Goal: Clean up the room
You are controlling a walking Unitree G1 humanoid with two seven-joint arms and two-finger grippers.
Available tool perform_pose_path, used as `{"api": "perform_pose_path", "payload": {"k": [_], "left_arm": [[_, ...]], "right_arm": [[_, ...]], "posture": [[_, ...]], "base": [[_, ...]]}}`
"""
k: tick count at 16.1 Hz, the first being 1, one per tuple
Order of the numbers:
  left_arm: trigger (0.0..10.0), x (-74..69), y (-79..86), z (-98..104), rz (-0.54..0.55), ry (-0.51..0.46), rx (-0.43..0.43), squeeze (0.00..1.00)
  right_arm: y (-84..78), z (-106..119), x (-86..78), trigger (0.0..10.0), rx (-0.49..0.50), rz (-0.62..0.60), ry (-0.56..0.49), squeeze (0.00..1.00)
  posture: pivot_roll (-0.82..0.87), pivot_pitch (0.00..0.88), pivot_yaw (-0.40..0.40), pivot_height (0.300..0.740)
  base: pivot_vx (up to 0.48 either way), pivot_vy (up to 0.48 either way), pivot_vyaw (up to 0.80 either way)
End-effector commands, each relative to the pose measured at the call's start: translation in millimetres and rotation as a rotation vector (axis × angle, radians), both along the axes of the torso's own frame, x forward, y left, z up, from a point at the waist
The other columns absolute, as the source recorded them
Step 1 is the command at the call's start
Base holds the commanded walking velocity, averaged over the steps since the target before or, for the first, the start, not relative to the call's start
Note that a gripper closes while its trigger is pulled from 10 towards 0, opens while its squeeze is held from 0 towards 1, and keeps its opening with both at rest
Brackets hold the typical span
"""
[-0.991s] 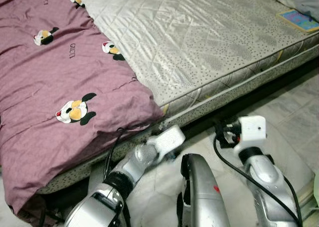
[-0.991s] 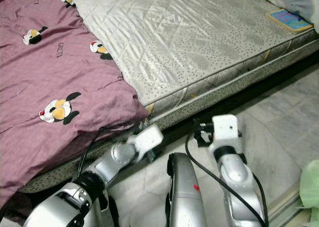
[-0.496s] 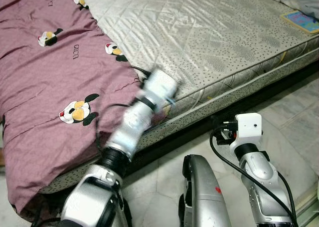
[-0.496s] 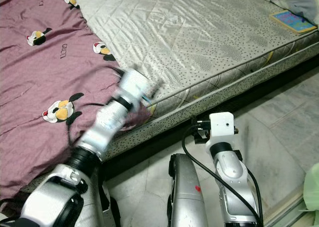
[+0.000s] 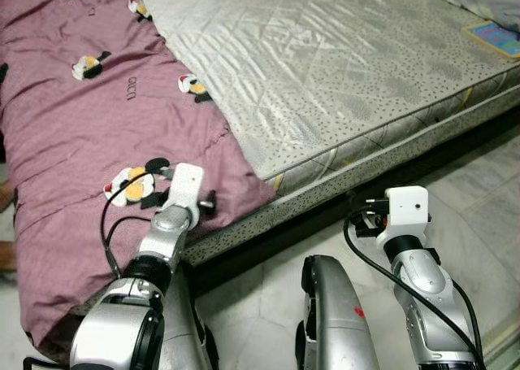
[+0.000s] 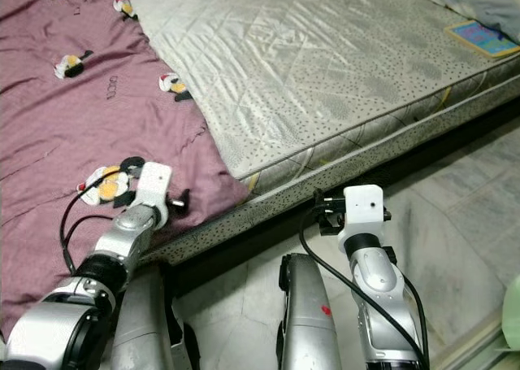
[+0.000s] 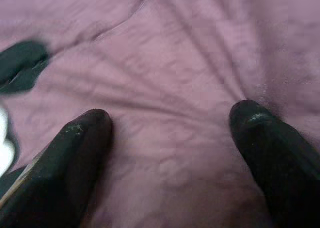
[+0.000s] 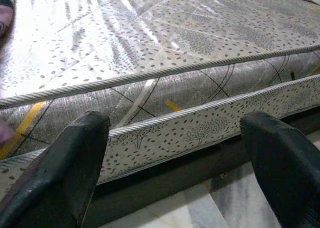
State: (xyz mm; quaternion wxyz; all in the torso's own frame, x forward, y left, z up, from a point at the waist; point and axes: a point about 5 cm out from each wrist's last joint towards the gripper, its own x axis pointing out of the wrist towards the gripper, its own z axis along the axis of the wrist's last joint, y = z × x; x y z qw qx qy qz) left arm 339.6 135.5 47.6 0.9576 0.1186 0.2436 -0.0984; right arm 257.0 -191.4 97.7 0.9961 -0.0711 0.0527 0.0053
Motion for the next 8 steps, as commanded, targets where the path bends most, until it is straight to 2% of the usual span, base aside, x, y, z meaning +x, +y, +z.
{"api": "perform_pose_path", "payload": {"k": [1,3,5,6,7,8], "left_arm": [[10.0,-21.4,-19.2,-29,-0.13,0.161,0.016,0.0],[10.0,-19.3,-27.7,-27,-0.161,0.119,0.058,0.0],[10.0,-7.0,-25.7,-9,-0.092,-0.02,0.045,0.0],[10.0,1.3,-14.4,14,-0.003,-0.2,-0.021,0.0],[10.0,0.7,-0.5,26,0.062,-0.305,-0.015,0.0],[10.0,-5.8,13.2,37,0.131,-0.389,-0.023,0.0]], "right_arm": [[0.7,-2,0.4,10.0,0.003,-0.007,0.008,0.0],[1.9,-1,2.5,10.0,0.003,-0.004,-0.002,0.0],[1.9,4,6.2,10.0,0.01,-0.005,-0.024,0.0],[3.8,8,12.6,10.0,0.029,0.001,-0.049,0.0],[6.5,9,18.5,10.0,0.048,0.009,-0.058,0.0],[9.8,10,24.5,10.0,0.047,0.022,-0.065,0.0]], "posture": [[-0.15,0.058,0.041,0.533],[-0.16,0.056,0.041,0.533],[-0.15,0.052,0.042,0.533],[-0.12,0.044,0.044,0.533],[-0.09,0.042,0.042,0.533],[-0.07,0.042,0.041,0.533]], "base": [[0.0,0.0,0.0],[0.0,0.0,0.0],[0.0,0.0,0.0],[0.0,0.0,0.0],[0.0,0.0,0.0],[0.0,0.0,0.0]]}}
